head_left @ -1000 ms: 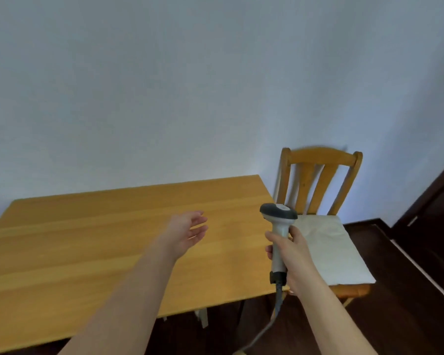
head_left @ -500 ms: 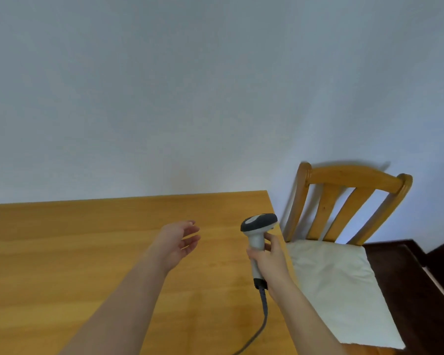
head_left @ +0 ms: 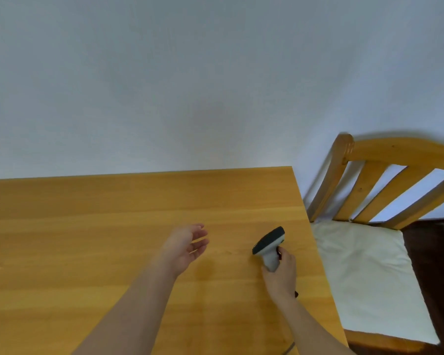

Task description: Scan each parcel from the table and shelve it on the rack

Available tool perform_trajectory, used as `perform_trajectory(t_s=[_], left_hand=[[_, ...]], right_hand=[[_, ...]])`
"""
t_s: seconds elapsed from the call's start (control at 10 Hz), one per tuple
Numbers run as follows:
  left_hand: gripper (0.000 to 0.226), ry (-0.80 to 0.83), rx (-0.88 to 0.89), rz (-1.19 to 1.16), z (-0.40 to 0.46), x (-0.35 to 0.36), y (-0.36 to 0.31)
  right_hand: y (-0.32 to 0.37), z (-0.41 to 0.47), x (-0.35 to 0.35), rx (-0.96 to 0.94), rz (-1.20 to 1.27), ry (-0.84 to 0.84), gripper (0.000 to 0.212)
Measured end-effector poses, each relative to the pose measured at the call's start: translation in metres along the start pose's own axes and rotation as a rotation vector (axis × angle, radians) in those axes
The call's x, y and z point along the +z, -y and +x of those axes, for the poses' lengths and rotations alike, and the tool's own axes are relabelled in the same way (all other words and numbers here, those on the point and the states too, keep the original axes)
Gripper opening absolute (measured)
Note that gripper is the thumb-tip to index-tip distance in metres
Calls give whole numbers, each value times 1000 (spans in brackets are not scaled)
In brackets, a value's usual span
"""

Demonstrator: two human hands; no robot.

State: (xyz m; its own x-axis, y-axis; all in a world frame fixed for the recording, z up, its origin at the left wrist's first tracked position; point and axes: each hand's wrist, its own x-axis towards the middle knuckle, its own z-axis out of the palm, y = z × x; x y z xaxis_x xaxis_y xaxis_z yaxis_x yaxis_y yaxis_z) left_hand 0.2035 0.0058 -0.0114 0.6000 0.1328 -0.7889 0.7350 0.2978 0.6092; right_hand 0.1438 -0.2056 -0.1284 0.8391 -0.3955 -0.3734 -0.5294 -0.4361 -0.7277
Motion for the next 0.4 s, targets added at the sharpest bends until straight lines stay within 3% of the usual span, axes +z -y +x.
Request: perform_trajectory(t_s=[0.3,0.4], left_hand=[[16,-21,-40,0,24,-17,6],[15,-19,-47,-27,24,-19,8]], right_hand=[[-11,3,28,3,-44,-7,67],[-7,6,30,37,-173,-26,75]])
